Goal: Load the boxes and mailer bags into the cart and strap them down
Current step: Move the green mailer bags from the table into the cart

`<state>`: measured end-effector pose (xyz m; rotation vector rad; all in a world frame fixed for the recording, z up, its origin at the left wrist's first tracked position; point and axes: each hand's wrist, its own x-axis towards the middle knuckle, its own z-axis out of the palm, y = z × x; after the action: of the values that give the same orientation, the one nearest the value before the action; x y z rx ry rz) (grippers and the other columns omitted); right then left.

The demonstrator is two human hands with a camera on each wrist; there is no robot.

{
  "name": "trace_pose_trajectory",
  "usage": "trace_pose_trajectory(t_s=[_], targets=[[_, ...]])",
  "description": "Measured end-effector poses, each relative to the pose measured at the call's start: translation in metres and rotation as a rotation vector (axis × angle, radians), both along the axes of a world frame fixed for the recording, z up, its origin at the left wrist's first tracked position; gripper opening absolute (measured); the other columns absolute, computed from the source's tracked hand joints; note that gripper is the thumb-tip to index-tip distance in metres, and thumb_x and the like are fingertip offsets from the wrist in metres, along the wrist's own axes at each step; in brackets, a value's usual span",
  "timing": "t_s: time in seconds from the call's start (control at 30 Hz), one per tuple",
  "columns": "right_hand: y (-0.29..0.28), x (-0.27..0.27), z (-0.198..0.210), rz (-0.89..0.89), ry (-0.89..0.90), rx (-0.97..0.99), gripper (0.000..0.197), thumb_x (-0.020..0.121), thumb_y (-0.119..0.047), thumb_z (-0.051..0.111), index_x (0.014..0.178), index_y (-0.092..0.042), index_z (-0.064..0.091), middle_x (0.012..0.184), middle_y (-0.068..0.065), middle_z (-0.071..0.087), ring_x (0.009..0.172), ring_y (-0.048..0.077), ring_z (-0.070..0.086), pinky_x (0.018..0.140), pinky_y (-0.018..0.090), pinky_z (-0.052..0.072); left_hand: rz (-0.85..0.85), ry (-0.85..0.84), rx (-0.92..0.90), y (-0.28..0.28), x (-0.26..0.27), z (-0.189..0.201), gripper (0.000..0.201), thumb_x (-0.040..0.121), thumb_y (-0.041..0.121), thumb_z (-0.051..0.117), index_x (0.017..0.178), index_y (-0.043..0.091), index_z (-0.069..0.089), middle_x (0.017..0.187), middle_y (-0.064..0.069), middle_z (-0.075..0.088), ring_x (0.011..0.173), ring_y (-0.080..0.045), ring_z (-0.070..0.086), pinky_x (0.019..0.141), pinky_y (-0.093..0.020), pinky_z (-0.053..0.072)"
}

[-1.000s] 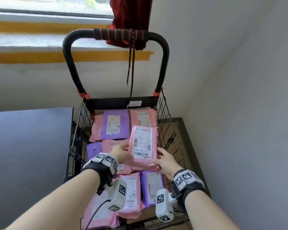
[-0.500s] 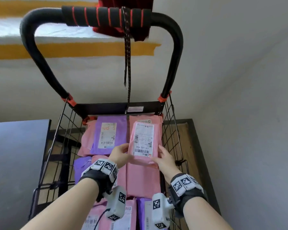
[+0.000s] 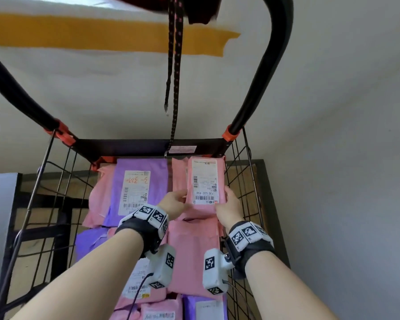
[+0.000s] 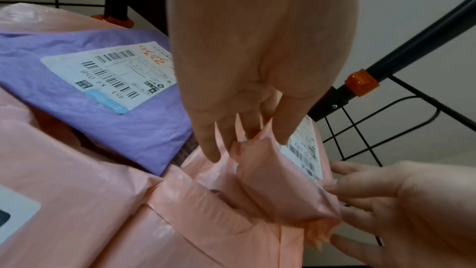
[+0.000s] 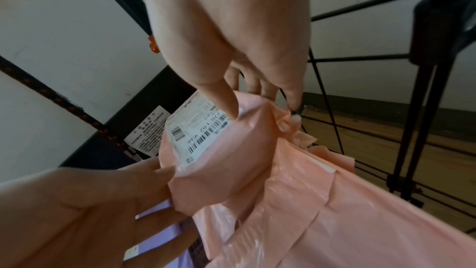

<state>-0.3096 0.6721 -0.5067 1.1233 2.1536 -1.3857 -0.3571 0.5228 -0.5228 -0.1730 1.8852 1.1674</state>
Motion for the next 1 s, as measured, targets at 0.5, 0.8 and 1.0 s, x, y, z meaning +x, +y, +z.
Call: trace_pose_trajectory(t_s=[0.5, 0.8, 1.0], targets=[[-0.029, 0.051, 0.097, 0.311, -0.076, 0.135, 0.031, 0.094, -0.013, 0.047, 0.124, -0.011, 0.057, 0.127, 0.010, 0.059, 0.114, 0.027, 0.055, 0.096, 0.033, 0.045, -0.278, 0.248, -0.383, -0.052, 0.056, 0.090, 0.037, 0.092, 0.004, 0.043, 0.125, 0.013, 0.058, 0.127, -0.010, 0.059, 0.114, -0.027, 0.059, 0.093, -0.031, 0.050], [-0.063, 0.123, 0.171, 0.655, -0.011, 0.318, 0.034, 0.094, -0.010, 0.046, 0.126, -0.014, 0.056, 0.135, 0.008, 0.053, 0.119, 0.026, 0.054, 0.097, 0.028, 0.041, -0.267, 0.421, -0.482, -0.088, 0.135, 0.178, 0.039, 0.090, 0.007, 0.042, 0.124, 0.019, 0.057, 0.127, -0.007, 0.059, 0.114, -0.024, 0.058, 0.094, -0.030, 0.049], [-0.112, 0.167, 0.214, 0.927, 0.109, 0.430, 0.030, 0.092, -0.012, 0.047, 0.119, -0.007, 0.059, 0.122, 0.013, 0.061, 0.110, 0.030, 0.059, 0.095, 0.039, 0.048, -0.225, 0.537, -0.652, -0.142, 0.214, 0.235, 0.037, 0.090, 0.013, 0.044, 0.123, 0.020, 0.057, 0.127, -0.005, 0.059, 0.115, -0.024, 0.058, 0.092, -0.026, 0.045]])
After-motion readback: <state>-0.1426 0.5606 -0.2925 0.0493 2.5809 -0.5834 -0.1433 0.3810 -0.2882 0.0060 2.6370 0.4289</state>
